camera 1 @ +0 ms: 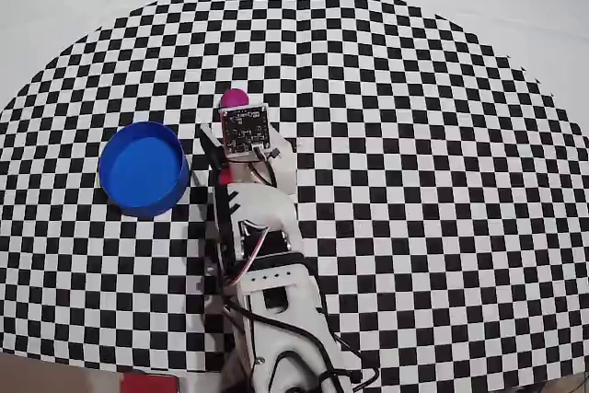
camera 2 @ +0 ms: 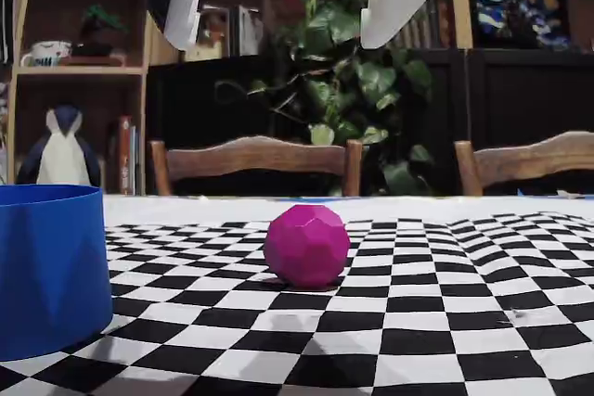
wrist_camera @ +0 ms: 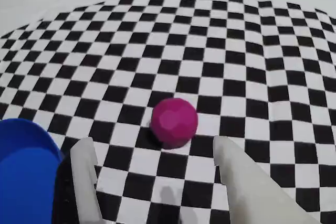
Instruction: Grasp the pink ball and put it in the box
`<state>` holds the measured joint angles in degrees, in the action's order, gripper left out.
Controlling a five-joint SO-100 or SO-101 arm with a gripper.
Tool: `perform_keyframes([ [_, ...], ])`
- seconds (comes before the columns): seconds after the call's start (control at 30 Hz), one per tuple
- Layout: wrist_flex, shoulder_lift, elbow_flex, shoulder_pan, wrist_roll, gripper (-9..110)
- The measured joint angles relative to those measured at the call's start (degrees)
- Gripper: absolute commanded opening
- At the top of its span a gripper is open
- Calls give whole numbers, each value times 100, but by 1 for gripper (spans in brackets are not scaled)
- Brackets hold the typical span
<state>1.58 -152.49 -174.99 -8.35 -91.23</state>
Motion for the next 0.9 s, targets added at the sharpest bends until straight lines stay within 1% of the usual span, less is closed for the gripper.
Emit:
perform_keyframes([
  [0.5,158,809,202,62,0,25],
  [0.9,387,1573,765,202,0,25],
])
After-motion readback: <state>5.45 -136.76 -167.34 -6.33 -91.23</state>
